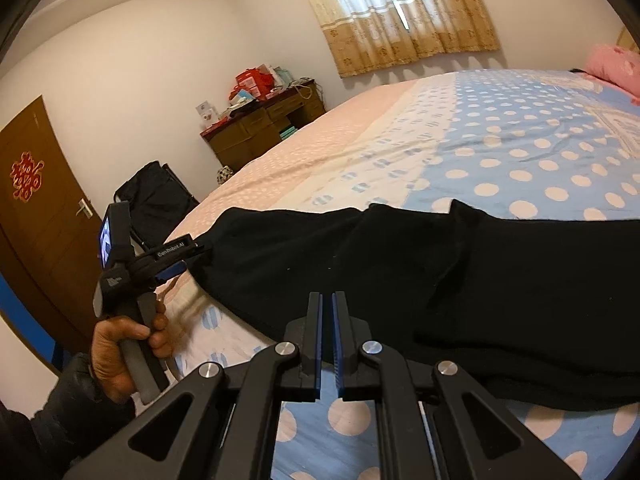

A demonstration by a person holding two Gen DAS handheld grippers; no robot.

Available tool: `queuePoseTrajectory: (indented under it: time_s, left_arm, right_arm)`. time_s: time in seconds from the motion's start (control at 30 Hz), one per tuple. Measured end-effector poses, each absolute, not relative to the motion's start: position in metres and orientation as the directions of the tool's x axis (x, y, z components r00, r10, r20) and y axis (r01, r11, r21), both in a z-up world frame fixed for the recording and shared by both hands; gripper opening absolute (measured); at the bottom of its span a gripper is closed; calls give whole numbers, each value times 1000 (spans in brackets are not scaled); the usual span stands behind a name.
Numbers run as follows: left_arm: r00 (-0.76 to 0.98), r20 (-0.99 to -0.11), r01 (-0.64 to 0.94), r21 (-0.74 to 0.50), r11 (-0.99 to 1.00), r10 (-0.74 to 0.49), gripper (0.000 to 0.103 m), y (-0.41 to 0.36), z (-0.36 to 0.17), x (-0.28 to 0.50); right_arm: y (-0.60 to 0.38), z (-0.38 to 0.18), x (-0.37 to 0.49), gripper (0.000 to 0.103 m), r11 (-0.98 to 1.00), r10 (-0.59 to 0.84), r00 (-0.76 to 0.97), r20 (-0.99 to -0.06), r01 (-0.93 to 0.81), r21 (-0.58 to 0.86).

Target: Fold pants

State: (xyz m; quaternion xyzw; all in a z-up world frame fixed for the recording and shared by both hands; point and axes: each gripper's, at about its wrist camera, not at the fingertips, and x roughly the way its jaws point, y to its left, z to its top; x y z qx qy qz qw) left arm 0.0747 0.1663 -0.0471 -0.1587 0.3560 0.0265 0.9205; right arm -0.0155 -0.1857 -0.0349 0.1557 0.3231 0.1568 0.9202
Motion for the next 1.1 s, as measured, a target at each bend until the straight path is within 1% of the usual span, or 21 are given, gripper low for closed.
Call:
queuePoseTrajectory:
  time_s: [0.07, 0.1, 0.13, 0.17, 0.3, 0.33, 0.37, 0.4, 0.47, 0.53, 0.63, 0.7, 0.77, 0.93, 1.0, 1.1]
  left_arm:
    - [743, -667, -164, -262, 951, -55, 70, 163, -46, 75]
    - [744, -665, -160, -270, 949, -63, 61, 162, -45, 74]
    - [744, -663, -148, -284, 947, -83, 47, 163, -44, 73]
    - [741, -664, -137, -297, 945, -101, 38, 163, -44, 72]
    - [747, -652, -121, -326, 938, -130, 33, 161, -49, 71]
    - [746, -653, -120, -328, 937, -133, 30, 161, -48, 72]
    - [742, -654, -117, -338, 934, -144, 25, 161, -48, 74]
    - [739, -655, -112, -351, 930, -158, 23, 160, -47, 75]
    - [738, -652, -111, -372, 922, -174, 21, 158, -43, 79]
    - [755, -633, -87, -354, 931, -170, 21, 150, -34, 79]
    - [799, -574, -7, -305, 952, -178, 21, 128, -10, 68]
    - [827, -523, 69, -272, 960, -207, 21, 108, 9, 59]
    - [836, -483, 151, -256, 955, -262, 21, 87, 24, 50]
    - [798, -404, 396, -207, 895, -447, 21, 15, 48, 21]
    - [750, -394, 500, -189, 845, -532, 21, -23, 50, 9]
    - [674, -401, 614, -164, 772, -620, 21, -71, 46, -5]
  right_arm:
    - [-188, -36, -15, 5, 899, 390, 740, -548, -177, 401]
    - [-188, -37, -15, 5, 897, 392, 739, -549, -173, 408]
    - [-189, -37, -15, 5, 895, 394, 736, -550, -170, 413]
    - [-189, -38, -14, 5, 892, 398, 733, -551, -168, 420]
    - [-189, -38, -13, 5, 885, 407, 727, -553, -165, 434]
    - [-191, -38, -14, 5, 885, 404, 730, -551, -161, 436]
    - [-192, -38, -14, 5, 884, 402, 733, -549, -156, 440]
    - [-195, -37, -16, 5, 883, 397, 738, -545, -145, 446]
    - [-202, -35, -18, 5, 881, 383, 750, -539, -121, 458]
    - [-213, -34, -21, 5, 878, 359, 769, -528, -87, 470]
    - [-232, -31, -27, 5, 884, 304, 797, -522, -32, 465]
    - [-250, -32, -31, 5, 882, 270, 808, -523, 11, 472]
    - [-270, -34, -34, 5, 870, 240, 816, -526, 60, 490]
    - [-319, -36, -50, 5, 836, 169, 836, -522, 159, 525]
    - [-335, -34, -60, 5, 825, 138, 845, -517, 191, 532]
    - [-354, -30, -72, 5, 814, 104, 854, -510, 221, 536]
